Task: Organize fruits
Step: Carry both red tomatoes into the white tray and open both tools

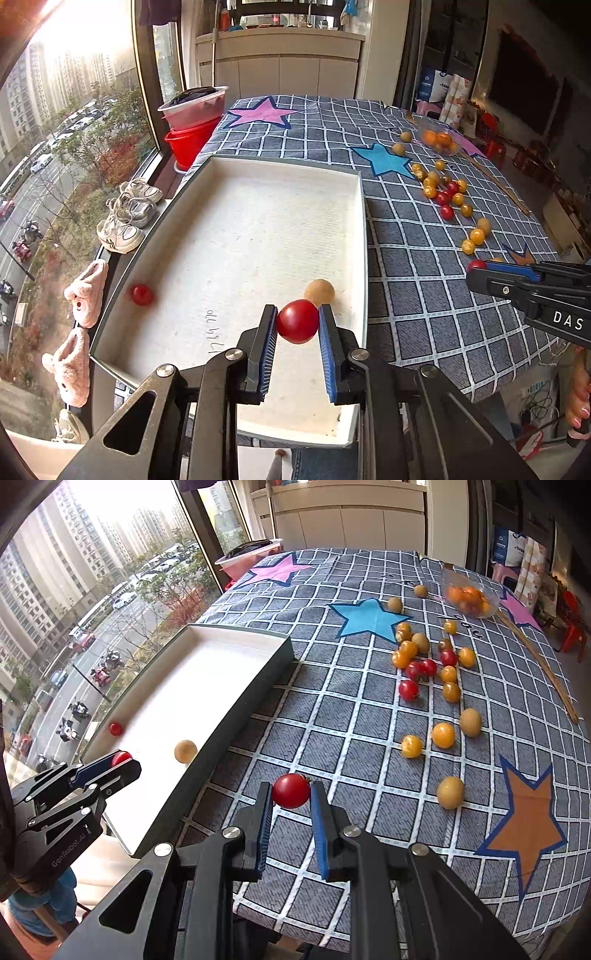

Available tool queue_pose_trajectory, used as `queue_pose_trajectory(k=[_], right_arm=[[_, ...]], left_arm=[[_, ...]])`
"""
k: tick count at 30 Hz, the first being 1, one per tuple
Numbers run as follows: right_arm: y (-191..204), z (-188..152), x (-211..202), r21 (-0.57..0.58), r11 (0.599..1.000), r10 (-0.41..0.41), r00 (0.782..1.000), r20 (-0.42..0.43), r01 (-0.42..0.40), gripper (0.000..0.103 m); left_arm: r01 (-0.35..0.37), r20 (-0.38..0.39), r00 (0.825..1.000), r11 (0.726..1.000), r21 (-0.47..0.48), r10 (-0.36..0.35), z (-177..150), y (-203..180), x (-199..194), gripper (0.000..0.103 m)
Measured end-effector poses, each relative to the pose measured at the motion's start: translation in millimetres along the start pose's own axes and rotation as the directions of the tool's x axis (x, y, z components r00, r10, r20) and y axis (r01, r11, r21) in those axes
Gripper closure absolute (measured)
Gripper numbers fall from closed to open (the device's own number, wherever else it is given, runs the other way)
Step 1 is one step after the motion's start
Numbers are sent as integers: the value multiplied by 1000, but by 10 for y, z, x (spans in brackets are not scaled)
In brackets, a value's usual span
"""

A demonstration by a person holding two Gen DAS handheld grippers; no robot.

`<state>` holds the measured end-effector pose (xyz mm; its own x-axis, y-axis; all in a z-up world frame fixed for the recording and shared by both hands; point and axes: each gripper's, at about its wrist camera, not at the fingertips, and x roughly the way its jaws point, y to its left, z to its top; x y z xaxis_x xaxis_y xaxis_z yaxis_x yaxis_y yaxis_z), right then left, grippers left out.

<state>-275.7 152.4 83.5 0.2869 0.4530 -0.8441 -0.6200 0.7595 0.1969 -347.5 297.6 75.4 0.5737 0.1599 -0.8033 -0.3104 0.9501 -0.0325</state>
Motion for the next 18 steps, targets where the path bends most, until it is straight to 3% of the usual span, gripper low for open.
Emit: queue_pose_trajectory(k=[5, 14, 18], right_arm=[[386, 85, 118, -55, 998, 38, 999, -19, -39, 81], [940, 206, 499, -118, 986, 108, 988, -107, -121, 81], [1089, 176, 700, -149, 981, 101, 982, -162, -125, 81]], left_arm=[[-84, -6, 996, 996, -43, 83, -44, 366, 88, 79], [-134, -75, 989, 986, -99, 127, -132, 763, 335, 79], [-144, -97, 986, 984, -103, 134, -138, 825, 399, 79]])
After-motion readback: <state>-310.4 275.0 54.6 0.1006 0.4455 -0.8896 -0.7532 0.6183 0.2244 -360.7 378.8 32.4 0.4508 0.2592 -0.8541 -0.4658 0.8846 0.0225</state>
